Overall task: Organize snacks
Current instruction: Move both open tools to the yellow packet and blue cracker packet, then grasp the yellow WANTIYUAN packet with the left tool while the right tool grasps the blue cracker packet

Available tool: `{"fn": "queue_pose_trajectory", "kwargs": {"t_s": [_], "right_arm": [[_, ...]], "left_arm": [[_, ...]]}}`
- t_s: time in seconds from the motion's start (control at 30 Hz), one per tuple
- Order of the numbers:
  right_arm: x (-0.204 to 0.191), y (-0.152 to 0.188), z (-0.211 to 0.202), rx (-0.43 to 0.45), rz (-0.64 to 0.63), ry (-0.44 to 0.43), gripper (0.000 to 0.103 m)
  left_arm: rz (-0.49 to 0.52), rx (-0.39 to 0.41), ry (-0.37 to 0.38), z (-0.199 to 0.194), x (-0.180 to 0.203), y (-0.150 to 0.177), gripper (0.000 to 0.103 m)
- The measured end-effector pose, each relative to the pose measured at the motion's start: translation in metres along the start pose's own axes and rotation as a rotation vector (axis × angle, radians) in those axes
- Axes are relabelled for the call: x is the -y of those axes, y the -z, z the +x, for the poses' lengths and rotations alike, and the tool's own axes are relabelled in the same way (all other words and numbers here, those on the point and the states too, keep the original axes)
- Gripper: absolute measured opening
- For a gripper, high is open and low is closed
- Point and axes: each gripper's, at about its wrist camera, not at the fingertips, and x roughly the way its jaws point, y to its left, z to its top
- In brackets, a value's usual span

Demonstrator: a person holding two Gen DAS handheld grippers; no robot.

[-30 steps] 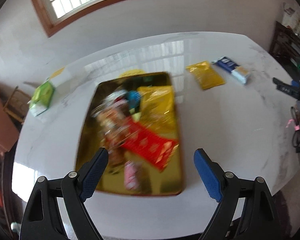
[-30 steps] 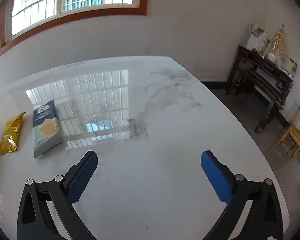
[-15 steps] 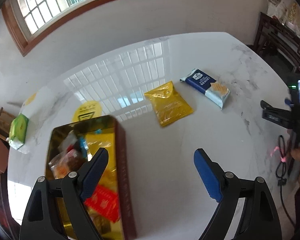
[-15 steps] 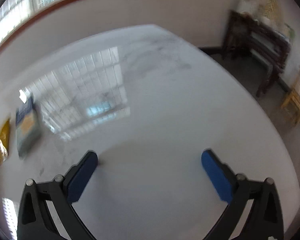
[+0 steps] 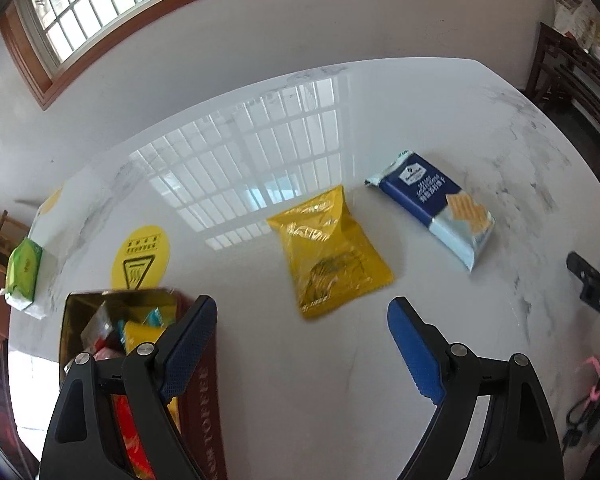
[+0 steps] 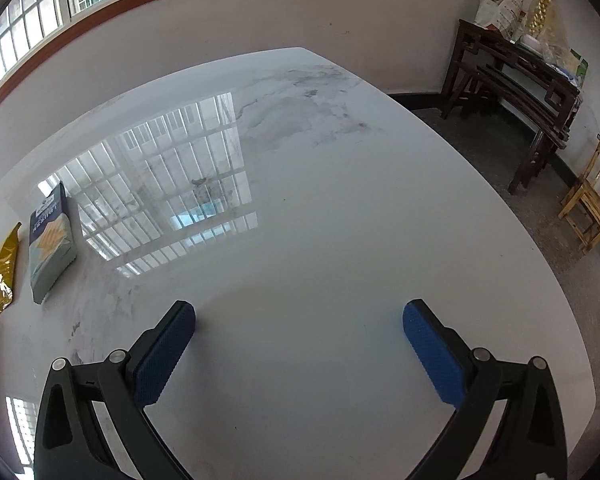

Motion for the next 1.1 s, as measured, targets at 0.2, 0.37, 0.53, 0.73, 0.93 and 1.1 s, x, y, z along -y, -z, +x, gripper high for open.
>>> {"fn": "queue_pose_trajectory", "kwargs": {"t_s": [0.2,0.37,0.53,0.73,0.93,1.1], "right_arm": [[0.000,0.002,0.001,0.006,-0.003,0.000,0.103],[0.000,0.001,0.001,0.007,-0.008,-0.003,0.103],[-0.001,0.001,0.001,0.008,-0.018,-0.010,0.103],[-0.004,0.001,0.003,0.010,-0.023,-0.013,0.103],[-0.005,0.002,0.003,0.011,-0.024,-0.013,0.103],[-0.005,0.002,0.003,0.010,-0.024,-0.013,0.103]], "left_arm": [[-0.044,-0.048,0.049,0.026,0.000,-0.017,0.087],[-0.121,-0.124,0.128,0.055,-0.011,-0.031,0.087],[-0.181,-0.158,0.162,0.074,-0.021,-0.039,0.087],[-0.184,-0.199,0.161,0.097,-0.016,-0.046,0.087],[-0.190,-0.172,0.113,0.100,-0.013,-0.047,0.080],[-0.237,-0.094,0.129,0.084,-0.015,-0.036,0.057]]}}
